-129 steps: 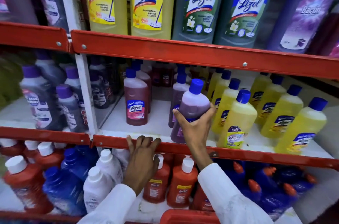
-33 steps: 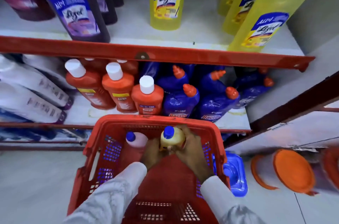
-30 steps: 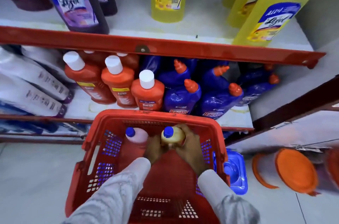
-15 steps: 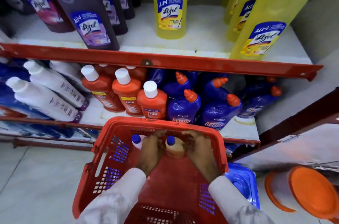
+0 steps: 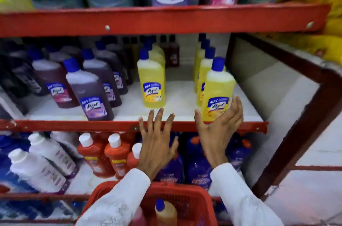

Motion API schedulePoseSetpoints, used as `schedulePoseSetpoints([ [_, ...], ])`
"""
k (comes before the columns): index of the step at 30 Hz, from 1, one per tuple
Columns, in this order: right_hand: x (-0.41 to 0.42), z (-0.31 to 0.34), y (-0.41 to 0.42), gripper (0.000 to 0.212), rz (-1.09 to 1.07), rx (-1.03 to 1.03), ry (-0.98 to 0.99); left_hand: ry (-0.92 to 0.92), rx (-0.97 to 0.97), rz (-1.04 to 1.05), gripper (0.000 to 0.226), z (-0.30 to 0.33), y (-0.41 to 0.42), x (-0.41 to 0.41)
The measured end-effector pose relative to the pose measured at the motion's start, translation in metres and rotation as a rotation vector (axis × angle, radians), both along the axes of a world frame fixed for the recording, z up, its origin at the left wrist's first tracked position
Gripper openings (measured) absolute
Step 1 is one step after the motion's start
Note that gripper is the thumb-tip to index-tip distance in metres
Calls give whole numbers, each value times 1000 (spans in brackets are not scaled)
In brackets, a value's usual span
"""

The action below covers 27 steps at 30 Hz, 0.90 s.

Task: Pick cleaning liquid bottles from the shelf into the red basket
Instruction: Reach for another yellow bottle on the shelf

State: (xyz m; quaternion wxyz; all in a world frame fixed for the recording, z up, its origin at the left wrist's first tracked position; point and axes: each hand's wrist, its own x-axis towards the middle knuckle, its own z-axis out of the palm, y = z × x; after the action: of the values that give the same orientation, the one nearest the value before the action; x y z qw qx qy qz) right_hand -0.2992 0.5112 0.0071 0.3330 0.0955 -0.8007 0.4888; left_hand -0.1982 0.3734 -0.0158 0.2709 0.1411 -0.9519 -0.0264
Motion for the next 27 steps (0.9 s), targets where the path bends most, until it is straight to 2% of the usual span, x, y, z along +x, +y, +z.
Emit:
schedulePoseSetpoints([
  [3, -30, 13, -5, 115, 142, -153, -201, -85, -6, 18, 64, 0, -2, -16],
  [8, -59, 23, -2, 106, 300, -289, -184, -152, 11, 15, 73, -5, -5, -20],
  [12, -57, 46, 6, 86, 497, -707, -244, -127, 35, 3, 74, -8, -9, -20],
  [15, -56, 69, 24, 52, 950, -1024, -281, -131, 53, -1, 72, -9, -11, -21],
  [16, -53, 75, 29, 50, 1154, -1085, -339, -129, 60, -2, 71, -9, -10, -21],
  [19, -41, 87, 36, 84, 1668, -1169, -416, -121, 77, -12, 68, -9, -10, -21],
  [21, -34, 92, 37, 94, 1827, -1189, -411, -109, 89, -20, 67, -8, -10, -22],
  [23, -26, 95, 37, 94, 1905, -1184, -410, -108, 95, -23, 66, -8, -10, -22],
  [25, -21, 93, 41, 83, 1885, -1155, -367, -114, 93, -24, 66, -7, -11, -22],
  [27, -16, 91, 43, 69, 1611, -1112, -285, -119, 95, -22, 66, -6, -10, -22],
])
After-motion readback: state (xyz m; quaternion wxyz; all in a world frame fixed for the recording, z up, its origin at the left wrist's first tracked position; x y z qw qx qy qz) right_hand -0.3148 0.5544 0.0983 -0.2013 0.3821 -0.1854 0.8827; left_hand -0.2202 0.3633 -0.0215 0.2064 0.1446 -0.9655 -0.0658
